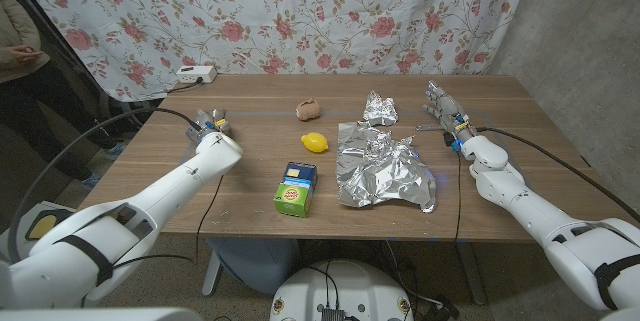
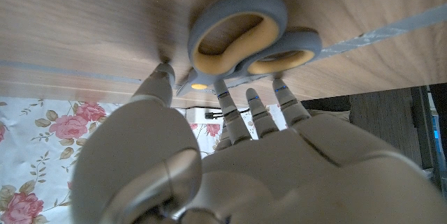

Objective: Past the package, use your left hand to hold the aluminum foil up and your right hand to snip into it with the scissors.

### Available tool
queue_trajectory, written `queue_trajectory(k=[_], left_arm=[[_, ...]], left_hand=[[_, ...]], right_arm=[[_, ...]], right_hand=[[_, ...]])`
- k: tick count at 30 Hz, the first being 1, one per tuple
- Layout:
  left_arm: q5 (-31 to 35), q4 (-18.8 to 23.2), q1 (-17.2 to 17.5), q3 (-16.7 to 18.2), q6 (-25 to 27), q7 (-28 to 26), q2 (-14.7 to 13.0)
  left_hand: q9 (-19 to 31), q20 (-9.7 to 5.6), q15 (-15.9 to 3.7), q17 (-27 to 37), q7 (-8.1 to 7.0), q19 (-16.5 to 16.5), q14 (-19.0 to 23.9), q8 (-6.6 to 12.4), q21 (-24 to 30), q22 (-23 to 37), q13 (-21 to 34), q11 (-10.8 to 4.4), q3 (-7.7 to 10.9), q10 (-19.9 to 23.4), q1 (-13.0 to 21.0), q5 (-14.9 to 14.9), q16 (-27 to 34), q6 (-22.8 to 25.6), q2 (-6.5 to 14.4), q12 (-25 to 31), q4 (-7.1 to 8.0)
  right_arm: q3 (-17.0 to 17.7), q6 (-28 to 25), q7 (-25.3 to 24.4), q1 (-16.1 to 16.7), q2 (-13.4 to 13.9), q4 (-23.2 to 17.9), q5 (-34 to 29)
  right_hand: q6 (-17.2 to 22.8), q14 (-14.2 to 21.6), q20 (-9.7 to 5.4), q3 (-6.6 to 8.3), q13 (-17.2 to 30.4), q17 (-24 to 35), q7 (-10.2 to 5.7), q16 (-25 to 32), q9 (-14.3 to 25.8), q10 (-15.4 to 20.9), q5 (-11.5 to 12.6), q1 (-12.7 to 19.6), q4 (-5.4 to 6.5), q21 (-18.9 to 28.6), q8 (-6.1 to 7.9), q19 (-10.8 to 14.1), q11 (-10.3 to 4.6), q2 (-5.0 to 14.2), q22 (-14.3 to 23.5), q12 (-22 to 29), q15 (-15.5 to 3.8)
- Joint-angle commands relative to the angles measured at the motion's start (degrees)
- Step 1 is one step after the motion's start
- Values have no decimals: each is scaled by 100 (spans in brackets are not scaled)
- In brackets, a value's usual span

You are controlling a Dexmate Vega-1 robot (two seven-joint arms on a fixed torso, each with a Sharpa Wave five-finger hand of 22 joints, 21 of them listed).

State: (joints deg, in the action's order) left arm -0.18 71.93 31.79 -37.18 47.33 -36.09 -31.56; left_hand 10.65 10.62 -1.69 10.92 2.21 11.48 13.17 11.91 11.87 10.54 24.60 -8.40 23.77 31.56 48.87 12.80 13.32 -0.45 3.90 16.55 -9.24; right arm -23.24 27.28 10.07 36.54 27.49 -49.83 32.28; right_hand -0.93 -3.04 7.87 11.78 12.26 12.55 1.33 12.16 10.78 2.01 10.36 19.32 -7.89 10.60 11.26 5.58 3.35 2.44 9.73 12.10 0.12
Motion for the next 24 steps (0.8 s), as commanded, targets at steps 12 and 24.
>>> queue_trajectory(k=[12, 24], left_arm=[[-8, -224, -76, -107, -40, 36, 129], [1, -285, -128, -177, -72, 104, 154]], left_hand=[[15, -64, -155, -9, 38, 100, 232, 37, 50, 17, 116, -276, 146, 591, 511, 177, 50, 142, 85, 151, -129], [10, -79, -295, -17, 16, 137, 384, 47, 50, 11, 179, -385, 274, 940, 1053, 316, 58, 275, 81, 234, -147]], right_arm=[[-8, 47, 89, -100, -54, 209, 18], [18, 57, 72, -79, -24, 184, 32]], right_hand=[[27, 7, 12, -9, 5, 16, 14, 54, 14, 17, 0, -20, 35, 38, 11, 22, -5, 20, 17, 4, 25], [29, 7, 10, -10, 4, 16, 12, 54, 14, 16, 0, -24, 37, 38, 11, 22, -1, 24, 17, 3, 24]])
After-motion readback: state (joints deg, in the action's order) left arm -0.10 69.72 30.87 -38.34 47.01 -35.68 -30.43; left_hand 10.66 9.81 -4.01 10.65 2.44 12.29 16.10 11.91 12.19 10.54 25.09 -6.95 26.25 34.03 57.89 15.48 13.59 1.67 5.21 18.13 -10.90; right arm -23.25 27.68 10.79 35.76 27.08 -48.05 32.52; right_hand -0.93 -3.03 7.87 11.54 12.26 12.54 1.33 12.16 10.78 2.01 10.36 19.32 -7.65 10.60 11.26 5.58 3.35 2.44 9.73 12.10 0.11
